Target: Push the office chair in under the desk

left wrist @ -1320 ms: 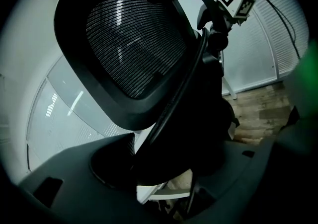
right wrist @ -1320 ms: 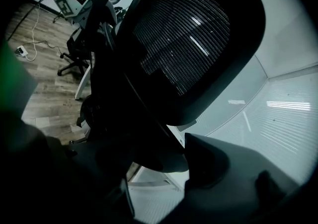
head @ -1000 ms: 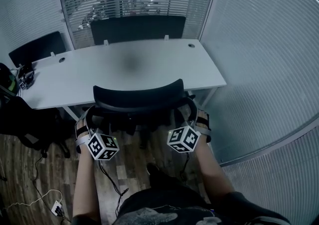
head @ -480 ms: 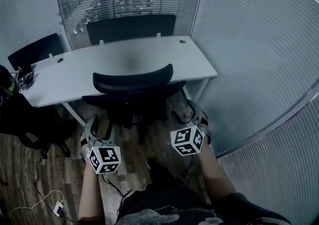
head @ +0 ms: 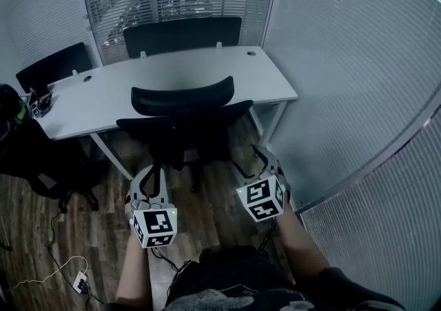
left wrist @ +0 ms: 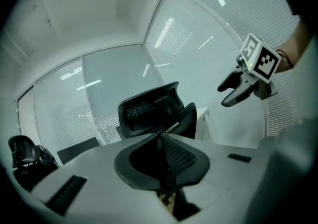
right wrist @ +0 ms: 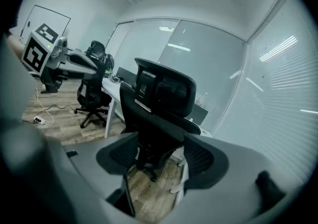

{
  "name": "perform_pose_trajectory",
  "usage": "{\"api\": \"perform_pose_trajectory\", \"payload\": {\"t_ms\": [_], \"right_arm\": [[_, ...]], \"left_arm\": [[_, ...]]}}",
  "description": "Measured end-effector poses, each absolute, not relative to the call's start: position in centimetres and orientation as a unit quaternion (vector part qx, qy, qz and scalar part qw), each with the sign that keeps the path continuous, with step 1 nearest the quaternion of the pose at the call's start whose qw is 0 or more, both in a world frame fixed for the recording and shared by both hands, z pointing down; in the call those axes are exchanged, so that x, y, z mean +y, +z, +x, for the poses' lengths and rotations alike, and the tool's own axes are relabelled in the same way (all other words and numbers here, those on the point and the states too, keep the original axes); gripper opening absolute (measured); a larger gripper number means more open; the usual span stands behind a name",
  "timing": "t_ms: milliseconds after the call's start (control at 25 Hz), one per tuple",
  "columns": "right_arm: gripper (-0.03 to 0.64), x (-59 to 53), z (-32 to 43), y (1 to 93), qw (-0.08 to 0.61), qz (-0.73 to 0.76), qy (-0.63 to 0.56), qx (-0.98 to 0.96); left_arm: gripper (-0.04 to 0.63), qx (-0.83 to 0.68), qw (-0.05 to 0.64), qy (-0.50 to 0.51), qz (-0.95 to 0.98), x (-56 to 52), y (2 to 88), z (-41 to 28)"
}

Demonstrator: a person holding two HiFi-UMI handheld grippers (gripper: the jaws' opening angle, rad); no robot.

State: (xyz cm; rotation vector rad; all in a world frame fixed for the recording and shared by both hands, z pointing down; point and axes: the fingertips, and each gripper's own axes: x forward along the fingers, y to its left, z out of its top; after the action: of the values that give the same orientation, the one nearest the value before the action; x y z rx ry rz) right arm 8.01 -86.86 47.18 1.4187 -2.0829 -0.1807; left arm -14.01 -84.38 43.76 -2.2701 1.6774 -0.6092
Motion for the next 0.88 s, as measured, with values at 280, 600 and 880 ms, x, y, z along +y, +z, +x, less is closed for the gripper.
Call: {"api": "perform_pose_trajectory", "payload": {"t_ms": [280, 600, 880], "right_arm": [[0.296, -82.2, 8.5, 46.8, 0.291, 0.491, -0.062, -0.819], [0.112, -76.3, 13.1, 46.4, 0.247, 0.514, -0.067, -0.819], [0.037, -70.5, 15.8, 44.9, 0.218, 0.519, -0.065, -0.824]], "left_arm": [[0.032, 0.594, 0.112, -0.222, -0.765, -79.7, 43.2, -11.1], [0.032, 0.603, 0.099, -0.221, -0.760, -73.3, 43.2, -6.5], [0.018, 0.621, 0.102, -0.211, -0.748, -67.2, 42.2, -3.8]]}}
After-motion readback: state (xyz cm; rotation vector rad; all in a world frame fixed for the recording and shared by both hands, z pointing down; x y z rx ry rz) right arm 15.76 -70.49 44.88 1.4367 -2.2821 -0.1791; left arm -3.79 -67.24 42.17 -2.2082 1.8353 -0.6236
